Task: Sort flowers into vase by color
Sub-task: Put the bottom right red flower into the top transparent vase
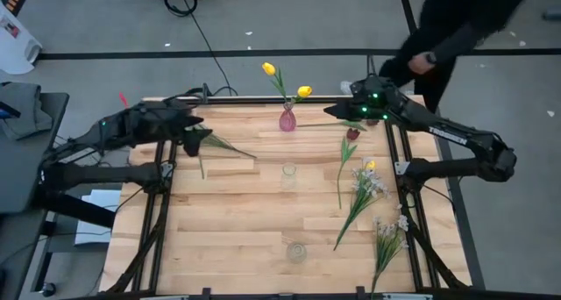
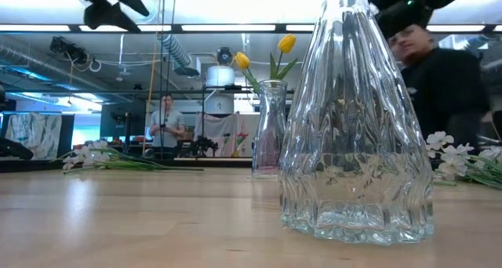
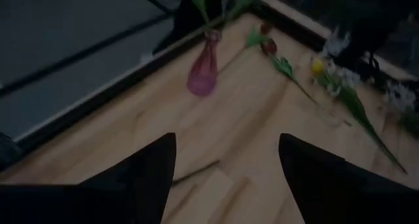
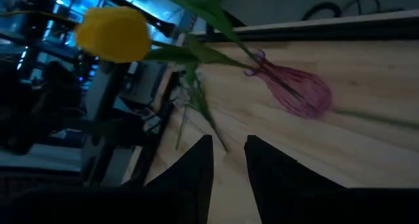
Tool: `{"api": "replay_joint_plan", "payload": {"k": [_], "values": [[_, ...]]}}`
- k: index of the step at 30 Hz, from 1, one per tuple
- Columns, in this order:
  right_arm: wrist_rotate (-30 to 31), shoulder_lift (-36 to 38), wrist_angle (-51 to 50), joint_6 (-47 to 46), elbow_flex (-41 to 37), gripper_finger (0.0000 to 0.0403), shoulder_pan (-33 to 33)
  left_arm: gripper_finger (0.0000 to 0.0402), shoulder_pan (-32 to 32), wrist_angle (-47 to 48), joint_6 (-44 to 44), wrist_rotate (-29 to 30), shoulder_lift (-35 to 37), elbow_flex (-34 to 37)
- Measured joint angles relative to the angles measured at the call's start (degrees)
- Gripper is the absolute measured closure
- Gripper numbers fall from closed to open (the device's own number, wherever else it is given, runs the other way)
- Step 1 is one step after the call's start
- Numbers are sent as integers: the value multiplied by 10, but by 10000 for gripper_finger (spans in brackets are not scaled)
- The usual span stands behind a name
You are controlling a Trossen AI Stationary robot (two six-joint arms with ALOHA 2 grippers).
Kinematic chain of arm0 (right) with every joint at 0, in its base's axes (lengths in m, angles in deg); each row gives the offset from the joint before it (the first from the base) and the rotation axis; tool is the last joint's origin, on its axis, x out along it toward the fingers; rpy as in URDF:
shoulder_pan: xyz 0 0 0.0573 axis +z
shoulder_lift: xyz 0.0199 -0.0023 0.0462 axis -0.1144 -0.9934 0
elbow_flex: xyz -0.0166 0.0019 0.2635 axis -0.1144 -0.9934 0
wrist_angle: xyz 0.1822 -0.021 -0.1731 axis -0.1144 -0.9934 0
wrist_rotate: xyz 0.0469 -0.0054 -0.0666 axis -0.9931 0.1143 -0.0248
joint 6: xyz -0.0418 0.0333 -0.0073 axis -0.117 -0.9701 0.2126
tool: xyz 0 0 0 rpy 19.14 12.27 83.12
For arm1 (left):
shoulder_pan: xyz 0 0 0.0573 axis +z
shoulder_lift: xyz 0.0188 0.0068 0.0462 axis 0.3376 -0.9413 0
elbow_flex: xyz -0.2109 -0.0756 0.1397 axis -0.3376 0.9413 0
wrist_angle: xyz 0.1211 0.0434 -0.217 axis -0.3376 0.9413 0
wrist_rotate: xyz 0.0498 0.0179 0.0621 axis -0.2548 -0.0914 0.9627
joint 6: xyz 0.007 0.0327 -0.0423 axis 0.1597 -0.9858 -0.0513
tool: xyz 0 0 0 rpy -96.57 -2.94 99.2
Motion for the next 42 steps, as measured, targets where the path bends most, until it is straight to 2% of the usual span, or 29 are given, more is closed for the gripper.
{"api": "replay_joint_plan", "payload": {"k": [4, 9, 12, 16, 18, 21, 23, 27, 31, 42], "values": [[25, 38, -69, -25, 0, 300, 10, 127, 0, -59, 68, 3, 47, 87], [59, 63, -194, -92, 0, 300, 27, 127, 0, -210, 172, -64, 66, 192], [77, 58, -251, -146, 0, 300, 38, 127, 0, -308, 223, -90, 57, 239], [94, 32, -314, -227, 0, 300, 49, 127, 0, -416, 271, -89, 38, 279], [105, 15, -320, -250, 0, 300, 57, 127, 0, -446, 326, -74, 28, 286], [129, -13, -308, -256, 0, 300, 63, 127, 0, -461, 437, -59, 13, 288], [164, -30, -303, -243, 0, 300, 64, 127, 0, -467, 480, -61, 8, 288], [224, -67, -330, -231, 0, 300, 64, 127, 0, -446, 446, -78, 4, 288], [218, -95, -341, -230, 0, 300, 64, 127, 0, -401, 438, -81, 4, 288], [215, -143, -343, -227, 0, 300, 66, 127, 0, -413, 438, -87, 4, 288]]}}
